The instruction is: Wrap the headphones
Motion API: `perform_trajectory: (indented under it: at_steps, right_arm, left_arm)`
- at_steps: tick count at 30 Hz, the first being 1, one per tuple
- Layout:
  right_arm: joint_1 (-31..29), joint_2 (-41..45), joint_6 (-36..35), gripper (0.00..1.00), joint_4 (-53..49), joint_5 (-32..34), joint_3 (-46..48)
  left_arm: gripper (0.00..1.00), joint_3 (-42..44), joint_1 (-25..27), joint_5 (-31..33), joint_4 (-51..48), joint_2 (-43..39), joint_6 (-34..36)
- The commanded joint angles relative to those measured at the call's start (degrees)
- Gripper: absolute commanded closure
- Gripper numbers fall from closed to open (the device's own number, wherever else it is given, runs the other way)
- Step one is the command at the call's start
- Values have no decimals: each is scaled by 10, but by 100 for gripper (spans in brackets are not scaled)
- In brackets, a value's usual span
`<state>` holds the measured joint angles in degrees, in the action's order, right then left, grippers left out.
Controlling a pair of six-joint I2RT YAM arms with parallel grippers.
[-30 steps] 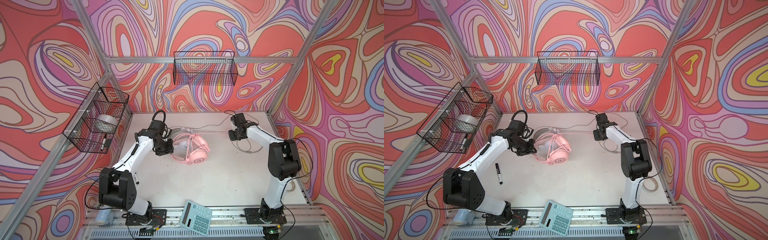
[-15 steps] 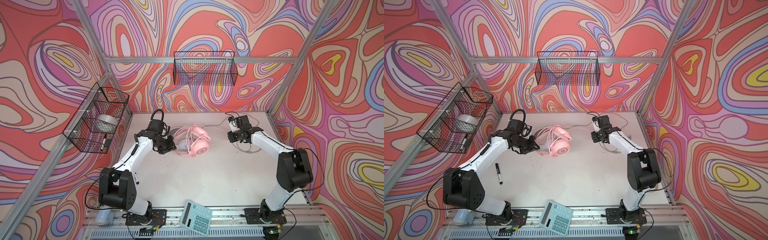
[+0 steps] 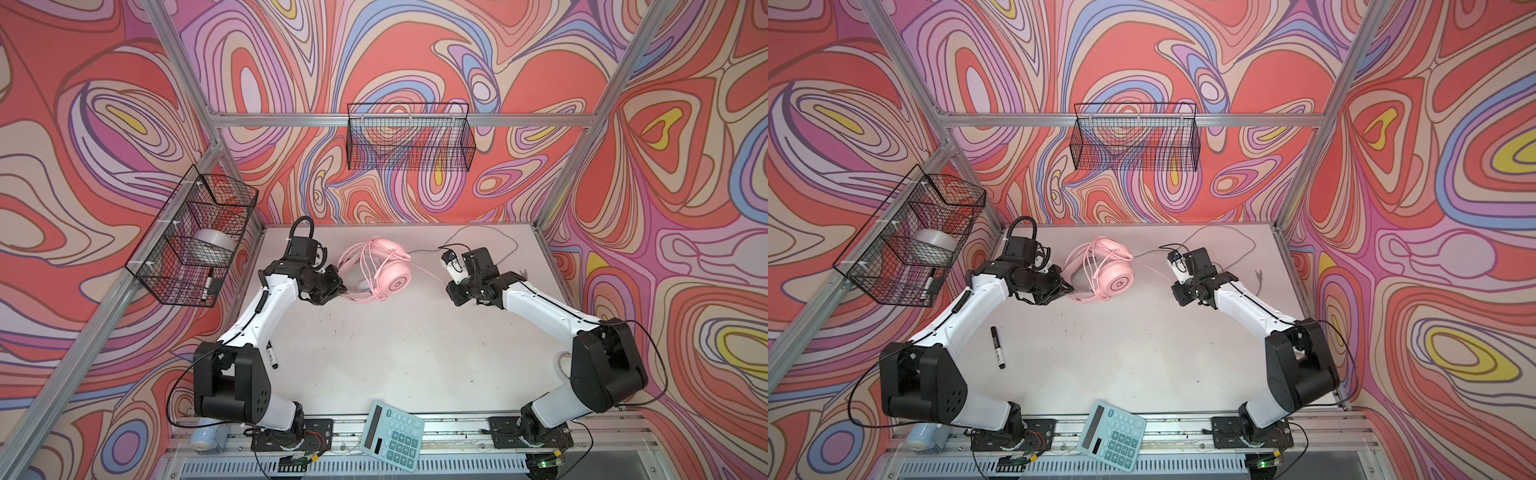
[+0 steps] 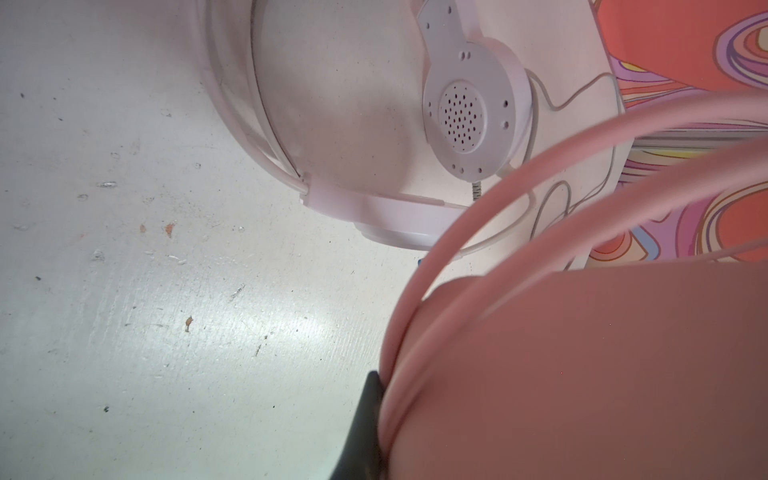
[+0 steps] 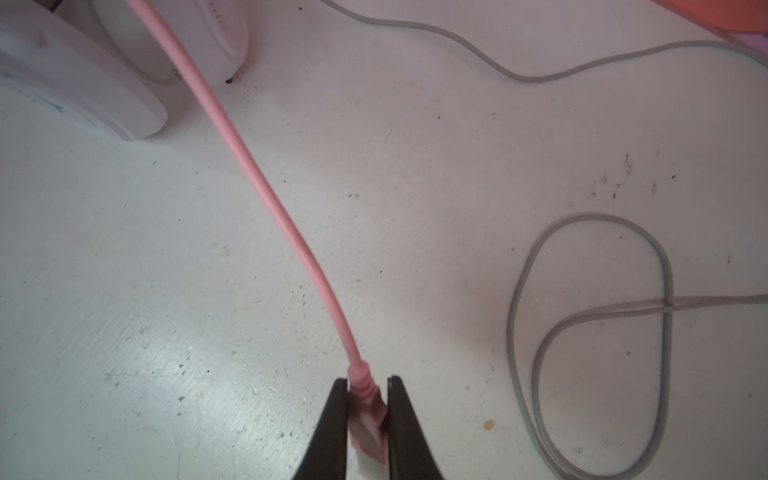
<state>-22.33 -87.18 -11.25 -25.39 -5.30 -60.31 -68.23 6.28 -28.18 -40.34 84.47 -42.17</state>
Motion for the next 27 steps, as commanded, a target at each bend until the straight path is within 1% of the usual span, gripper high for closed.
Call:
perform_trajectory:
  at_steps: [1,4,9,12,20,27]
  right_arm:
    - [-26,41,-32,100,13,-30,30]
    - [-58,59,-61,100,23,-47,56]
    - [-84,67,-84,100,24,-60,70]
    - [-101,71,-109,100,21,-67,70]
    - [-152,73,-171,100,36,-82,67]
    - [-190,70,-217,100,34,-91,49]
  left_arm:
    - [100,11,-12,-36,40,-24,-24]
    - [100,14,-14,-37,44,-26,-30]
    - [100,11,-14,-29,35,-26,-31]
    - [100,11,-14,-21,31,-27,-36]
    - [100,3,-14,25,3,-25,-55]
    - [100,-19,-14,53,-24,-18,-53]
